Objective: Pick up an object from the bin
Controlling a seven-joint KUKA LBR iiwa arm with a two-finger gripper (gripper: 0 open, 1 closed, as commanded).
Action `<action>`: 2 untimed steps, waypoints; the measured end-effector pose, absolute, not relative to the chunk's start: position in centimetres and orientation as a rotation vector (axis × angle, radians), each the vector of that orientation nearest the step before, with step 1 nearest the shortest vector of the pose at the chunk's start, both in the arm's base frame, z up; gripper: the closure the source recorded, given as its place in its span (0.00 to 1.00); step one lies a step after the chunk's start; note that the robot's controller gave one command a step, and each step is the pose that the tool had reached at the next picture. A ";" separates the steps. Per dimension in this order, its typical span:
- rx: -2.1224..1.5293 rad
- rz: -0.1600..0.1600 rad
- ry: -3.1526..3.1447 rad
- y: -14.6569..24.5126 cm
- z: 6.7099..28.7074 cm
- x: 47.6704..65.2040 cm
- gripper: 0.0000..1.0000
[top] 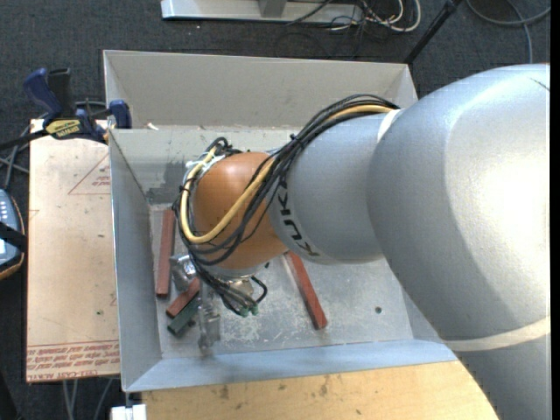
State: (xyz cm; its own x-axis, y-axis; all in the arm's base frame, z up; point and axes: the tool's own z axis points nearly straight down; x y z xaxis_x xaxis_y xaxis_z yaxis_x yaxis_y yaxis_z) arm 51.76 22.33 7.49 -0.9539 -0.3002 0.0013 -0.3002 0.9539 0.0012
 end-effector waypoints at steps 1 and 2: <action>0.665 -0.003 -3.073 24.2 11.9 52.4 0.00; 0.480 -0.002 -3.105 22.5 7.5 51.8 0.00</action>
Offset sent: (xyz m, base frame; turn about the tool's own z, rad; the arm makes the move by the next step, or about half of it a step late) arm 0.0000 0.0000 0.0000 0.0000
